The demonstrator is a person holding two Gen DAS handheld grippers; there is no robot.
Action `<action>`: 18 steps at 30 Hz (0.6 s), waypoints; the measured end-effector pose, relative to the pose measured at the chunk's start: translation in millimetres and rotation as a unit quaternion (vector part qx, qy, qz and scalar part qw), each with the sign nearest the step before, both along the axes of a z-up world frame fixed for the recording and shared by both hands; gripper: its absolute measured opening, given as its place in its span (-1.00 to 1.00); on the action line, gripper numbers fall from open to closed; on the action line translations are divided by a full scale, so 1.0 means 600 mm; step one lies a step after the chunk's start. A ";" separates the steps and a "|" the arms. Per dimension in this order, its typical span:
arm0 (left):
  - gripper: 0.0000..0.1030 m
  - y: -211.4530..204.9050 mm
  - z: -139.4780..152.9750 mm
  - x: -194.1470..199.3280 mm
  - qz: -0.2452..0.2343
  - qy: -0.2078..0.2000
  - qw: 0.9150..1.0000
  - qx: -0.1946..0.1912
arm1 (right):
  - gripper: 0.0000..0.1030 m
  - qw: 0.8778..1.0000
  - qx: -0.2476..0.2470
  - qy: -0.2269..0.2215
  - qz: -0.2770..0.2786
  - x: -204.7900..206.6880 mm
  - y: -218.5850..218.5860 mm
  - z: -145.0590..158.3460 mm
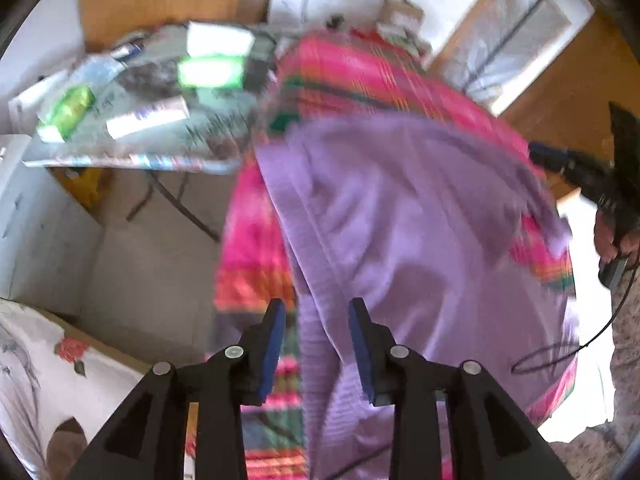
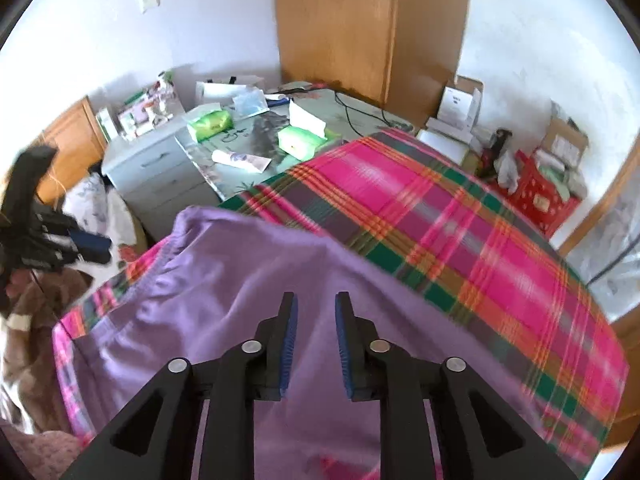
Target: Fold clothes
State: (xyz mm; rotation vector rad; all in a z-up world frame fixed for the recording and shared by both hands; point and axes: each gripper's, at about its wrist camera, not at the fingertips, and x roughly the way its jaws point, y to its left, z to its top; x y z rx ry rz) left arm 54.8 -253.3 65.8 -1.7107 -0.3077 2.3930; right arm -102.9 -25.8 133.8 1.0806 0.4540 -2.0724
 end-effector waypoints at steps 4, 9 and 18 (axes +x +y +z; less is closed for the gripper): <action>-0.35 0.025 -0.039 0.021 -0.009 -0.027 1.000 0.009 | -0.55 0.999 -0.008 -0.023 -0.027 0.041 0.056 -0.021; -0.34 0.028 -0.056 0.036 0.010 -0.041 0.999 0.013 | -0.54 0.997 -0.019 -0.043 -0.067 0.068 0.119 -0.044; -0.49 0.047 -0.051 0.052 0.020 -0.028 0.999 -0.018 | -0.54 0.989 -0.053 -0.068 -0.116 0.086 0.187 -0.059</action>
